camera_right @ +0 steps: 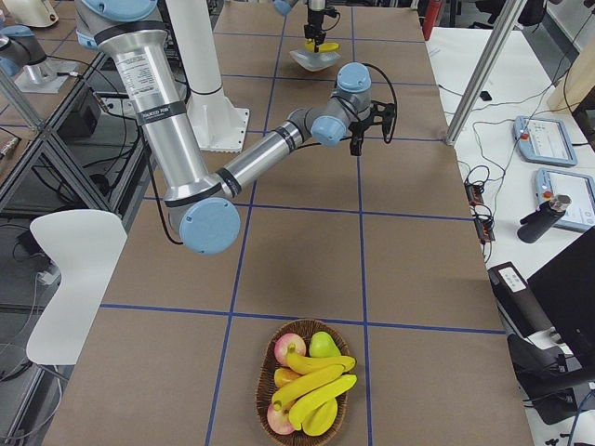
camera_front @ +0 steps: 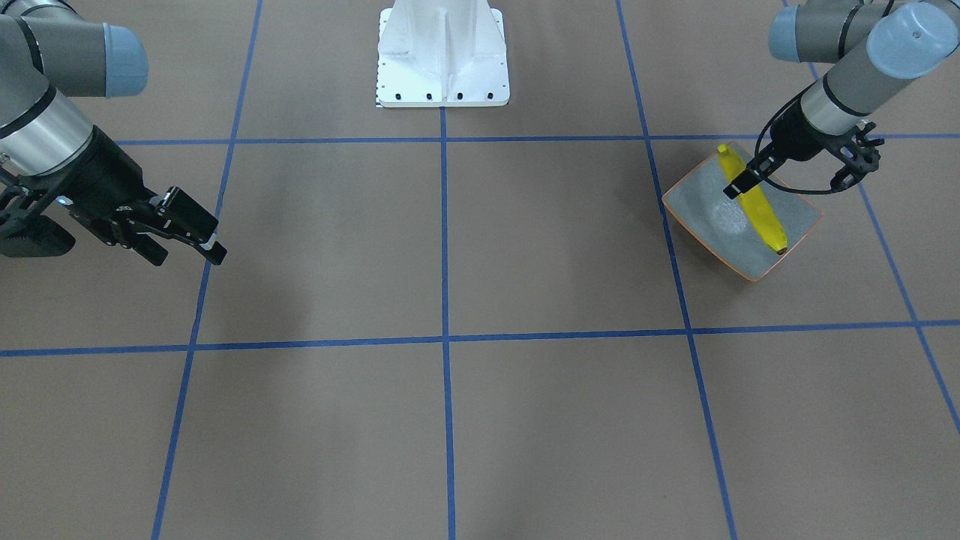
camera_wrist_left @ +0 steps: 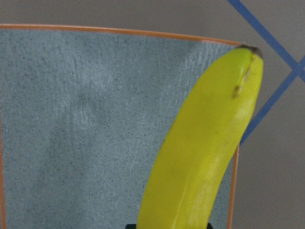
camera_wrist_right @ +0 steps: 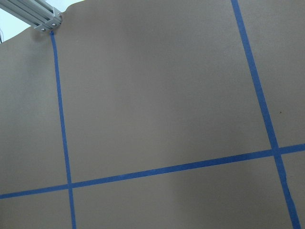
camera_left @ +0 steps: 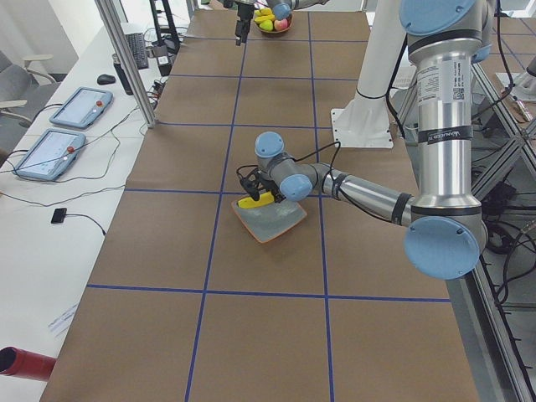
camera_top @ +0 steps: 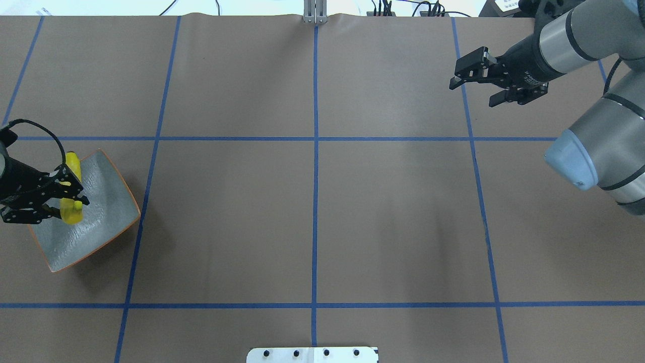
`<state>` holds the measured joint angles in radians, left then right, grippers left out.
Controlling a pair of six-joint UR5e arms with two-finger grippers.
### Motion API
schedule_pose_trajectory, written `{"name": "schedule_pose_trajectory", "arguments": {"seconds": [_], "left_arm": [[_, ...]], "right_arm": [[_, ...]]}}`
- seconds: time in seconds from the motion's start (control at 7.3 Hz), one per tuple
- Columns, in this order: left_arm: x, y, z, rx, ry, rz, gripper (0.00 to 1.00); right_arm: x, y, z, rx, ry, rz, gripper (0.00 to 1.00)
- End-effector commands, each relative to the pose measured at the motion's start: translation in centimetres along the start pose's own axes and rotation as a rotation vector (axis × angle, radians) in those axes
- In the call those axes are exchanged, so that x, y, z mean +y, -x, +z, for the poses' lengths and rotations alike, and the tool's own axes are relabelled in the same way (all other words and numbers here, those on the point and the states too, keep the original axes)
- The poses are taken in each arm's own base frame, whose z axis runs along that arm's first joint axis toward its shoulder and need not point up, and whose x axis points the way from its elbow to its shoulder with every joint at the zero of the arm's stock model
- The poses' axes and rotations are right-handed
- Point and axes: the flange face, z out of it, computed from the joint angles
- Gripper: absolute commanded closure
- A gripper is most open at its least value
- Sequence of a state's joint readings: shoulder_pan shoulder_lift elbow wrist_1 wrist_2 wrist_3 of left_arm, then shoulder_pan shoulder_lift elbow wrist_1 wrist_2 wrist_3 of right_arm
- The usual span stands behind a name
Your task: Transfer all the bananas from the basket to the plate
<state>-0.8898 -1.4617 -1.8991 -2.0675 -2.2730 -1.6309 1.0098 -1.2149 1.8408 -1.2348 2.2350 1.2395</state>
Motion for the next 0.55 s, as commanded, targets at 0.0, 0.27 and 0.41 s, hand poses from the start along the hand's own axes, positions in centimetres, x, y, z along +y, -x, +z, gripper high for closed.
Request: {"name": "schedule_pose_trajectory", "arguments": {"seconds": [0.0,0.27,0.41], "left_arm": [[-0.96,2.57,0.96,-0.043,-0.002,-0.011,1.00],[-0.86,2.63,0.84,-0.042,-0.002,-0.012,0.01],[-0.69,2.21,0.69,-0.035,0.000,-0.006,0.00]], "right_arm": [[-0.04,-0.02,-0.04,0.000,-0.001,0.000,0.00],[-0.04,-0.02,-0.04,0.000,-0.001,0.000,0.00],[-0.09,-0.43,-0.28,-0.001,0.003,-0.001,0.00]]}}
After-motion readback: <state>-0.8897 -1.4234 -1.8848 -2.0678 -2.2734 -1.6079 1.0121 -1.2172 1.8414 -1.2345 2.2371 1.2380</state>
